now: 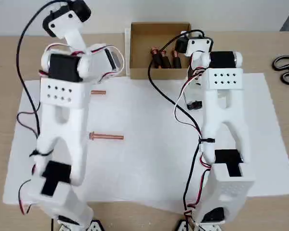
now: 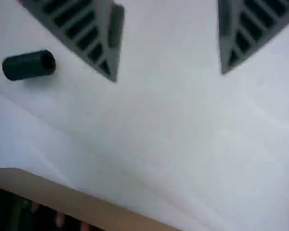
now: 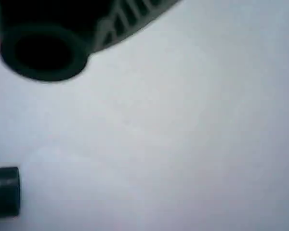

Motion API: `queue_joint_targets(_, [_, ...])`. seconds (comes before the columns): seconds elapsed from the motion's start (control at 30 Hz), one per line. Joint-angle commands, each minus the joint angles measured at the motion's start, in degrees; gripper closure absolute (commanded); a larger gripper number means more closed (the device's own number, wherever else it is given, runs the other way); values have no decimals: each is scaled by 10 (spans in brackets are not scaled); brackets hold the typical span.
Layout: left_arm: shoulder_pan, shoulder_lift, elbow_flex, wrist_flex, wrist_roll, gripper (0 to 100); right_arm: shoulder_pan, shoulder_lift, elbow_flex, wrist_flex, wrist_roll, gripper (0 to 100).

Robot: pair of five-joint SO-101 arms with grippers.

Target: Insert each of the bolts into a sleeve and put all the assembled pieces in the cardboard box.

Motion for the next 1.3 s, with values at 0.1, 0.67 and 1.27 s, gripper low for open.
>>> queue_joint_targets(0.1, [4, -164, 189, 2, 152, 867, 2, -38, -3, 5, 4, 995])
queue_joint_targets(0.67, [-4, -102, 591, -232, 284, 863, 1, -38, -2, 5, 4, 995])
queue_joint_targets(1.27, [-37, -6, 596, -236, 305, 866, 2, -39, 42, 0, 3, 995])
